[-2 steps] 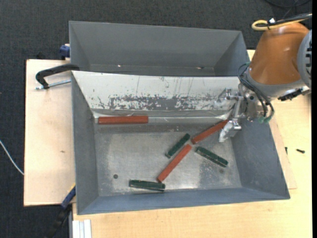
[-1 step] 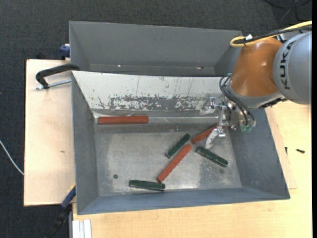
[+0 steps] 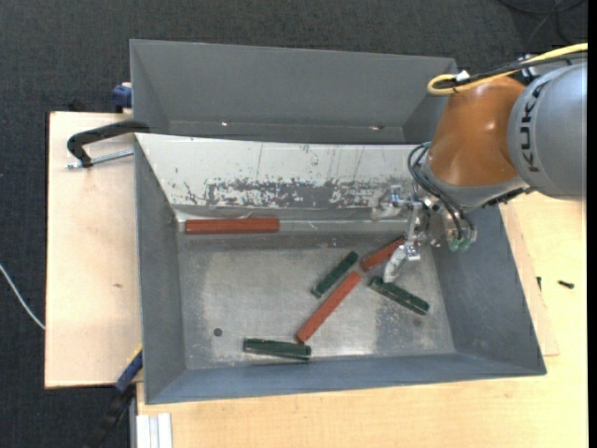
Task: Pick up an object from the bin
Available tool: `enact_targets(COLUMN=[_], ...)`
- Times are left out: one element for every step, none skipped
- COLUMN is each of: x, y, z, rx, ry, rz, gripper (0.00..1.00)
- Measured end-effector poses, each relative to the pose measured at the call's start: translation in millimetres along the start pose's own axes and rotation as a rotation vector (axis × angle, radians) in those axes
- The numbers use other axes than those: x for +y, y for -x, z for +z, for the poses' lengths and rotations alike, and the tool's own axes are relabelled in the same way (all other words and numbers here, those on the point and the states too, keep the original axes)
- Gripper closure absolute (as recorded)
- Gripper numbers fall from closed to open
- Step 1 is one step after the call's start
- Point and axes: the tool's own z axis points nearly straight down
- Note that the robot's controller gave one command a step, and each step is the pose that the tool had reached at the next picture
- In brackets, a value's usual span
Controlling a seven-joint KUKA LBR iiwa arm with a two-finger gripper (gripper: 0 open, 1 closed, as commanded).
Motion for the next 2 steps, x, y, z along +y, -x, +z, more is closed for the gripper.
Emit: enact_targets(x=[41.5, 70.0], y=[-4.9, 5.6], z=[-4.9, 28.4], rx=[0.008, 0.005], ry=[0.000, 0.003], rz=[-0.147, -0.446], gripper=[0.00, 0.00])
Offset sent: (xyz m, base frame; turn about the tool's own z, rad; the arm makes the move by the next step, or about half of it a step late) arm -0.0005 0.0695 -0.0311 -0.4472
